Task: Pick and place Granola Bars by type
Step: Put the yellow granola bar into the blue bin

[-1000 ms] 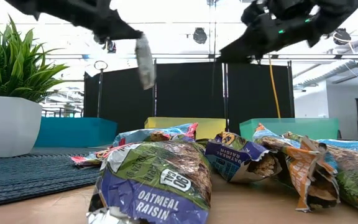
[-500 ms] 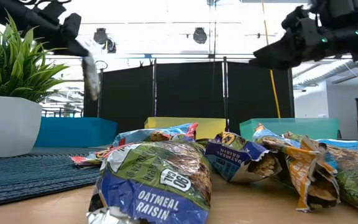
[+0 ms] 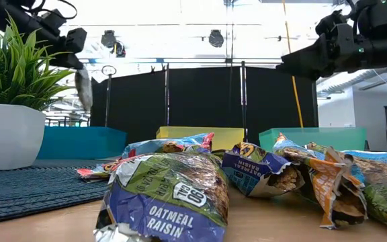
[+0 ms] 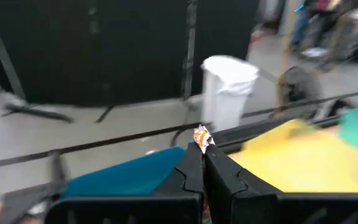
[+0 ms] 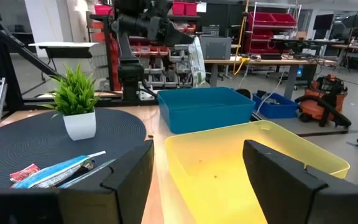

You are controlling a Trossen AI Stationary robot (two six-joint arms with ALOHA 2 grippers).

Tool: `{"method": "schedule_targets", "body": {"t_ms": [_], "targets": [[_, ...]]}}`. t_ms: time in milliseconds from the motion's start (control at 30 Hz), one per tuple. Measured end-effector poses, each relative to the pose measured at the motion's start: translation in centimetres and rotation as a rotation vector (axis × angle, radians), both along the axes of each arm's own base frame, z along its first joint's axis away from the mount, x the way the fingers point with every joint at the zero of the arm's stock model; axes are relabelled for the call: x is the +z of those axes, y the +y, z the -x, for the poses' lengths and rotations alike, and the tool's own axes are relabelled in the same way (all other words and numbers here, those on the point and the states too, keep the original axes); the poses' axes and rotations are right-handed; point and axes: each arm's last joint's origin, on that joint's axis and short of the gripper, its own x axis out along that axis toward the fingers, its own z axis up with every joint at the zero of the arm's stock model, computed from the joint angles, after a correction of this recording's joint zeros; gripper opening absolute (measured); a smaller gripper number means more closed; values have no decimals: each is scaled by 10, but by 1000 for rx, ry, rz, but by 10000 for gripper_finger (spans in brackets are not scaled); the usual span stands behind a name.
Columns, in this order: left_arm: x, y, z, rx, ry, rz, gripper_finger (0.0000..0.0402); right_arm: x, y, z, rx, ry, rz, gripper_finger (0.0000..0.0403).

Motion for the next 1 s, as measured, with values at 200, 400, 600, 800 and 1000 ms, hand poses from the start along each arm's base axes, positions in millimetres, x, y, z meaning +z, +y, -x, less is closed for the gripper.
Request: {"method": "schedule_targets", "body": {"t_ms": [200, 400, 600, 800, 1000], "targets": [[32, 13, 21, 116, 36, 263, 2, 0, 0, 0, 2, 1, 3, 238], [29, 31, 10, 30, 94, 551, 2, 1, 0, 0, 2, -6, 20, 238], [-1, 50, -11, 11, 214, 731, 3, 2, 0, 0, 2, -14, 22, 238], [-21, 62, -24, 77, 326, 800, 3, 0, 0, 0, 2, 0, 18, 238], [-30, 67, -30, 91, 387, 823, 22, -1, 0, 0, 3, 12, 15, 238]]}}
